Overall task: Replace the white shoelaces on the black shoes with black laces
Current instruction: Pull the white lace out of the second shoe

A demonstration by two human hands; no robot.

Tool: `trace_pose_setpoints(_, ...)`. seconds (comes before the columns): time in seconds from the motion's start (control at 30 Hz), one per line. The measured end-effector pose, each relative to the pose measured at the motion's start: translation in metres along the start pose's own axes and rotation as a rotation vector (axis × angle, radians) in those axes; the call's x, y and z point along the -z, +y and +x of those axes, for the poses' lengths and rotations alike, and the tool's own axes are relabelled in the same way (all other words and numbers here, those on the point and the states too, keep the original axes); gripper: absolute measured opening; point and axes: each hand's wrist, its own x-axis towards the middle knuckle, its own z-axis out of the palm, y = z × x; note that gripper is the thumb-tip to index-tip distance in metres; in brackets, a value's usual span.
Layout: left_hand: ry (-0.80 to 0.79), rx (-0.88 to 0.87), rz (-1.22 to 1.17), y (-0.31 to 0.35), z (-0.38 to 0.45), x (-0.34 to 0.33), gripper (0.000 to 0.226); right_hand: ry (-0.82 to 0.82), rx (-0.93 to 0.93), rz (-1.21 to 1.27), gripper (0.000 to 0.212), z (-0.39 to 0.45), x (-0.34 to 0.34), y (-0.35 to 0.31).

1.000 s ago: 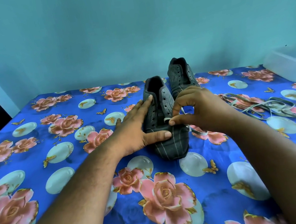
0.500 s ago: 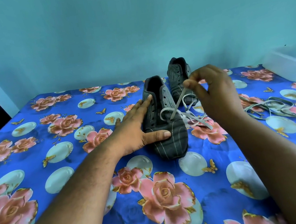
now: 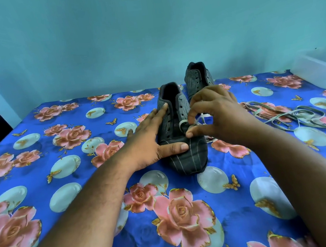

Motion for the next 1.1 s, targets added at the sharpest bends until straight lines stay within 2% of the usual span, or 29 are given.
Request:
trace_pose_setpoints(0.2, 0.002, -0.007, 0.002, 0.001, 0.000, 0.000, 0.131, 0.019, 0.000, 0.045, 0.031, 0.001, -0.001, 0.006)
trace_pose_setpoints(0.27, 0.000, -0.006, 0.003, 0.000, 0.000, 0.000, 0.131, 0.035, 0.000, 0.116, 0.023, 0.002, -0.001, 0.007)
trace_pose_setpoints(0.33, -0.003, -0.005, -0.001, 0.001, 0.000, 0.000, 0.131, 0.031, -0.007, 0.182, 0.024, 0.002, 0.000, 0.008)
trace_pose_setpoints(0.43, 0.003, -0.005, 0.003, 0.001, -0.001, 0.001, 0.132, -0.035, 0.007, 0.149, 0.033, 0.000, 0.000, 0.008)
trace_pose_setpoints(0.53, 0.000, -0.001, 0.010, 0.003, -0.001, 0.001, 0.130, -0.053, 0.037, 0.137, 0.020, -0.001, -0.002, 0.012)
trace_pose_setpoints(0.7, -0.009, 0.007, 0.007, 0.005, -0.003, 0.002, 0.129, -0.044, 0.057, 0.095, 0.015, 0.000, -0.004, 0.011)
trace_pose_setpoints(0.83, 0.001, -0.004, 0.010, 0.002, -0.001, 0.001, 0.132, 0.095, 0.016, 0.071, 0.027, 0.003, 0.000, 0.009)
trace_pose_setpoints(1.0, -0.003, 0.002, 0.001, 0.002, -0.002, 0.001, 0.131, 0.484, -0.272, 0.028, 0.021, 0.006, 0.011, 0.022)
trace_pose_setpoints(1.1, -0.012, 0.007, 0.014, 0.003, -0.002, 0.001, 0.130, 0.484, -0.380, 0.073, 0.023, 0.004, 0.014, 0.023)
